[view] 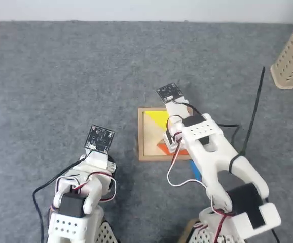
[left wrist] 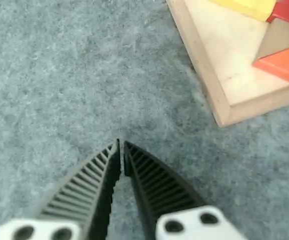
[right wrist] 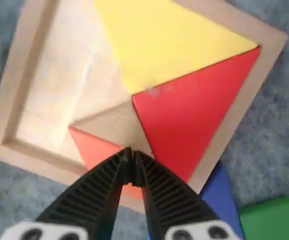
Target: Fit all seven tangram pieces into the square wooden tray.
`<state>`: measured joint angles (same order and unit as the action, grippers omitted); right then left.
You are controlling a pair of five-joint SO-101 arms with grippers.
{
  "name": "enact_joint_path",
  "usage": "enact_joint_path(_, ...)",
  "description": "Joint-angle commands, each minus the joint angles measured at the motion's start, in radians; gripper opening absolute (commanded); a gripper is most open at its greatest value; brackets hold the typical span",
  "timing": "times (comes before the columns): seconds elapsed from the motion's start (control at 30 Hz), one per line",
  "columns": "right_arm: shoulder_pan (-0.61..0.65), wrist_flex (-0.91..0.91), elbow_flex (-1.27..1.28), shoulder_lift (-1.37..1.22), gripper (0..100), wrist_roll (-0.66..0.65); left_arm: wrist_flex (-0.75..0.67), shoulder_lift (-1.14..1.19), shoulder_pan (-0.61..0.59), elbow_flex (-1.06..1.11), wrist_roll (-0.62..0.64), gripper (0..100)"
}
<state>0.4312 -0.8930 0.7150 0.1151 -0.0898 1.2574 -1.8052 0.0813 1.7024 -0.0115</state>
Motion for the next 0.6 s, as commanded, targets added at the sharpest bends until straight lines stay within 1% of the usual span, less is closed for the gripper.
enact_joint_path(0.0, -0.025, -0.018, -0.003, 0.093, 0.6, -0.012, 0.006, -0.020, -0.003, -0.018, 0.008, 1)
enact_joint_path(0.13, -0.031, -0.018, -0.003, 0.177, 0.6, -0.011, 0.006, -0.020, -0.003, -0.018, 0.008, 1)
enact_joint_path(0.2, -0.062, -0.061, -0.003, 0.245, 0.6, -0.011, 0.006, -0.020, -0.003, -0.018, 0.008, 1)
enact_joint_path(0.33, -0.211, -0.191, -0.011, 0.384, 0.6, -0.026, 0.006, -0.020, -0.003, -0.018, 0.008, 1)
enact_joint_path(0.4, -0.302, -0.246, -0.011, 0.410, 0.6, -0.114, 0.006, -0.020, -0.003, -0.018, 0.008, 1)
enact_joint_path(0.47, -0.374, -0.300, -0.011, 0.403, 0.8, -0.244, 0.006, -0.020, -0.003, -0.018, 0.008, 1)
enact_joint_path(0.5, -0.403, -0.329, -0.011, 0.389, 2.0, -0.293, 0.006, -0.020, -0.003, -0.018, 0.008, 1)
enact_joint_path(0.57, -0.426, -0.371, -0.009, 0.340, 8.2, -0.370, 0.006, -0.020, -0.003, -0.018, 0.008, 1)
